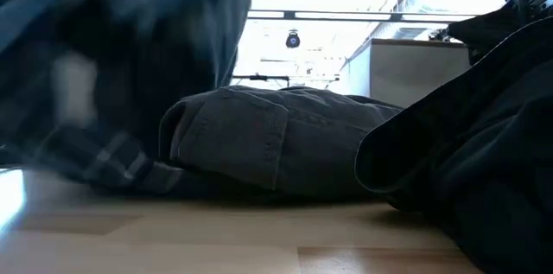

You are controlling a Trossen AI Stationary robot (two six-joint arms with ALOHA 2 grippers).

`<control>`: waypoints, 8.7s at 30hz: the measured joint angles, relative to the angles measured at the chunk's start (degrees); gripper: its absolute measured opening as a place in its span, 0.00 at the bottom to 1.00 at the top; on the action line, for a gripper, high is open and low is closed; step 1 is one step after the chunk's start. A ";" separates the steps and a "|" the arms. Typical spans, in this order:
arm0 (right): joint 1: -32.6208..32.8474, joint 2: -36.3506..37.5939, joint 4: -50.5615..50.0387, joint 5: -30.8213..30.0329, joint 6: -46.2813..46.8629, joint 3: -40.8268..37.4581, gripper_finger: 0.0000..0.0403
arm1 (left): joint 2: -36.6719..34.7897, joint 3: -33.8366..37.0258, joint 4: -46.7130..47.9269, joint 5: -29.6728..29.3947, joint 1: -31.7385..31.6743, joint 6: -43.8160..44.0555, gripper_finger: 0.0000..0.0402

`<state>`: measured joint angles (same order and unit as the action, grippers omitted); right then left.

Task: Sort clothes
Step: Put the blue shirt into the left laundry organizer, then put the black boxer into the left laundry organizer

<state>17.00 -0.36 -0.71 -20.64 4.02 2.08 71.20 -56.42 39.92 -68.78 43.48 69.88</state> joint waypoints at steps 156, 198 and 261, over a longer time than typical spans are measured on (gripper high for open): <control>0.01 0.00 0.01 -0.01 0.00 -0.01 0.00 | -9.07 4.73 -26.75 40.74 -27.21 -82.48 0.23; 0.02 0.00 0.17 -0.23 7.38 0.00 0.00 | 17.99 11.38 -88.82 44.86 -19.78 -67.24 0.23; 23.66 -112.65 -16.58 16.04 31.50 63.44 0.35 | 17.81 10.60 -76.30 35.83 -13.57 -67.40 0.23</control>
<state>40.66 -113.01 -17.29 -4.61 35.51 65.52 89.01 -45.82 -36.38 -32.96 29.91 2.48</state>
